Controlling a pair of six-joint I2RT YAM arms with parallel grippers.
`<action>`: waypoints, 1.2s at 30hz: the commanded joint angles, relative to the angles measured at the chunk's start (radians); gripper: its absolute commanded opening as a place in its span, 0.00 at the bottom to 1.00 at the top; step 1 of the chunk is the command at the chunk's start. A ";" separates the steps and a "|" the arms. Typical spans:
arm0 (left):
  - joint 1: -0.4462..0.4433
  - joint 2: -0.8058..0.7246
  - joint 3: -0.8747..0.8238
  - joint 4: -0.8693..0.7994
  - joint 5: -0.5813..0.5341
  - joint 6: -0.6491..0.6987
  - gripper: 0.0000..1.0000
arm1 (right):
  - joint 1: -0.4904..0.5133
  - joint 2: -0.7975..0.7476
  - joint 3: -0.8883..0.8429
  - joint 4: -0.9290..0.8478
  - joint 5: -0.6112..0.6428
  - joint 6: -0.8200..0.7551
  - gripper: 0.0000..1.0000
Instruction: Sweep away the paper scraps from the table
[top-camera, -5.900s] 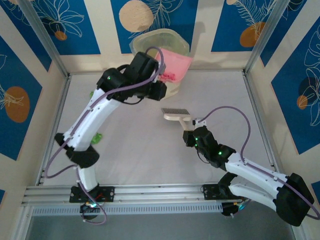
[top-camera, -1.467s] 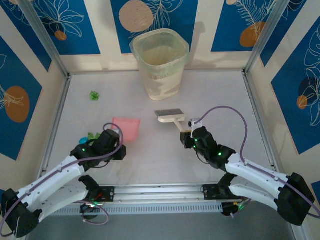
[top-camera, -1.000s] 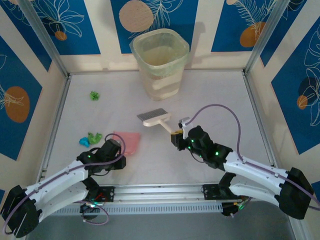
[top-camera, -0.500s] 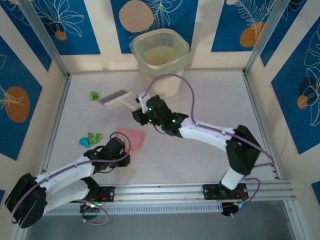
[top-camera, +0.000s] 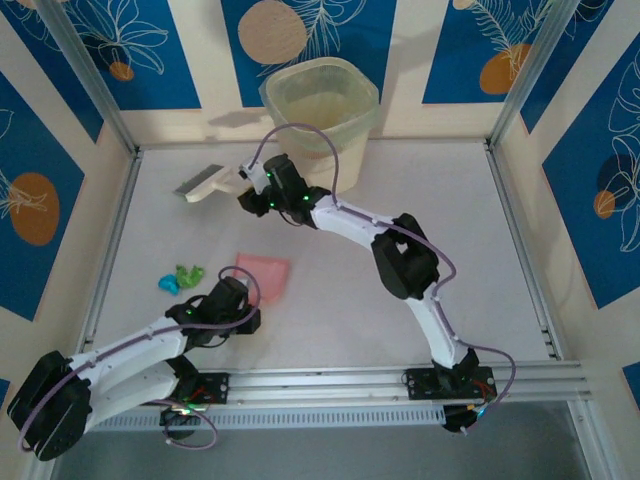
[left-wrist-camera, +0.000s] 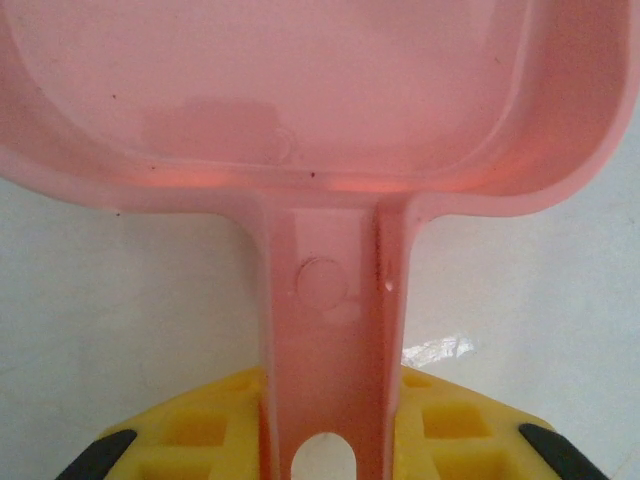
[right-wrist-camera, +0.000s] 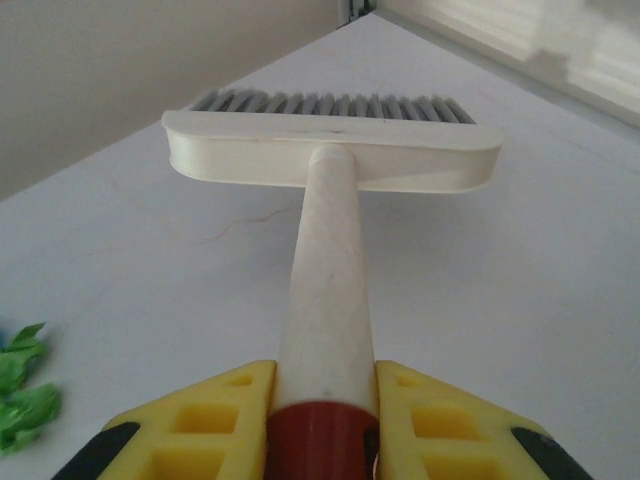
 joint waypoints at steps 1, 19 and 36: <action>-0.006 -0.009 -0.018 -0.002 0.016 0.014 0.00 | 0.005 0.067 0.158 0.002 -0.104 -0.065 0.00; -0.007 -0.014 -0.021 -0.001 0.023 0.011 0.00 | -0.010 0.421 0.696 -0.340 -0.118 -0.086 0.00; -0.006 -0.051 -0.032 -0.004 0.045 0.011 0.00 | 0.012 0.141 0.258 -0.310 0.039 -0.055 0.00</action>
